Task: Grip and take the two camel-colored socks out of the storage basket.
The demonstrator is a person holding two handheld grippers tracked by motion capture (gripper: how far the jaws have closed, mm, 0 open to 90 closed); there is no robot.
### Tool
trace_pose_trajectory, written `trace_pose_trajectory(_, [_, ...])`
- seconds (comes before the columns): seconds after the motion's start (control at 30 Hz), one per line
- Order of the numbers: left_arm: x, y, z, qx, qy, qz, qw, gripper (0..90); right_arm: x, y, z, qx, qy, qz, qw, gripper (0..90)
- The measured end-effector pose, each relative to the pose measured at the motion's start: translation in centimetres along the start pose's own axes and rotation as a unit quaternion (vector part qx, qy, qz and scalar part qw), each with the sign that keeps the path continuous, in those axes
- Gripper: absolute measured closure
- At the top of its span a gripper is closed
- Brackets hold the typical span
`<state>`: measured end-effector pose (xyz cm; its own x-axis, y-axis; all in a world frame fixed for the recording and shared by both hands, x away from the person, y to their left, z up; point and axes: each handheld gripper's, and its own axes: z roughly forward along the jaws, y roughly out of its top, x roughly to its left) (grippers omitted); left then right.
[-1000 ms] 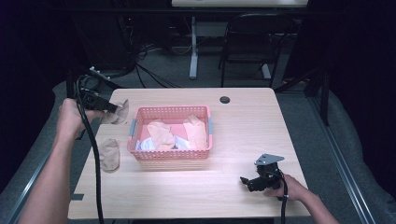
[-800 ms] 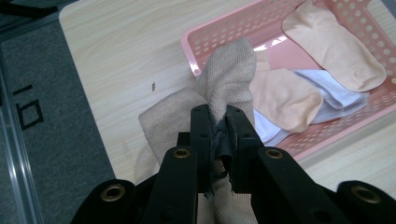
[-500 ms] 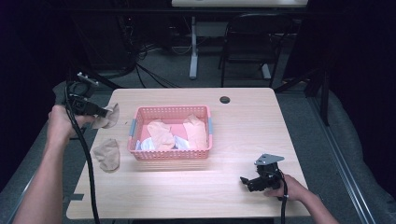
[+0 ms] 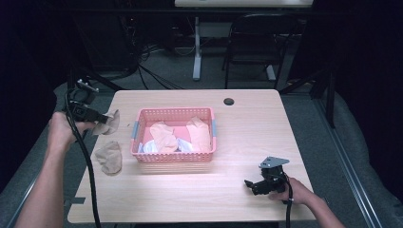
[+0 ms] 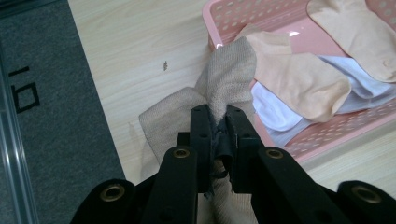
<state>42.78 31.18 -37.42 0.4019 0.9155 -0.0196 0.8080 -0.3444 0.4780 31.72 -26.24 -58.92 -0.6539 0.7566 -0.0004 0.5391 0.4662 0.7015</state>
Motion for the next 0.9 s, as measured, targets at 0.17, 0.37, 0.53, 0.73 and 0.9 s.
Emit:
trace_pose_trajectory(0.17, [0.2, -0.3, 0.4, 0.002, 0.0, -0.004, 1.0, 82.7, 0.0, 0.0, 0.0, 0.0, 0.0, 0.0, 1.0, 0.0])
trace_pose_trajectory(0.37, [0.6, -0.8, 1.2, 0.005, -0.002, -0.01, 0.9999, 82.8, 0.0, 0.0, 0.0, 0.0, 0.0, 0.0, 1.0, 0.0])
trace_pose_trajectory(0.53, [0.7, -1.2, 2.1, 0.009, 0.003, -0.016, 0.9998, 82.7, 0.0, 0.0, 0.0, 0.0, 0.0, 0.0, 1.0, 0.0])
trace_pose_trajectory(0.73, [1.0, -1.9, 3.3, 0.014, 0.003, -0.024, 0.9996, 82.8, 0.0, 0.0, 0.0, 0.0, 0.0, 0.0, 1.0, 0.0])
trace_pose_trajectory(0.9, [1.4, -2.6, 4.1, 0.016, 0.001, -0.032, 0.9994, 82.8, 0.0, 0.0, 0.0, 0.0, 0.0, -0.001, 1.0, 0.0])
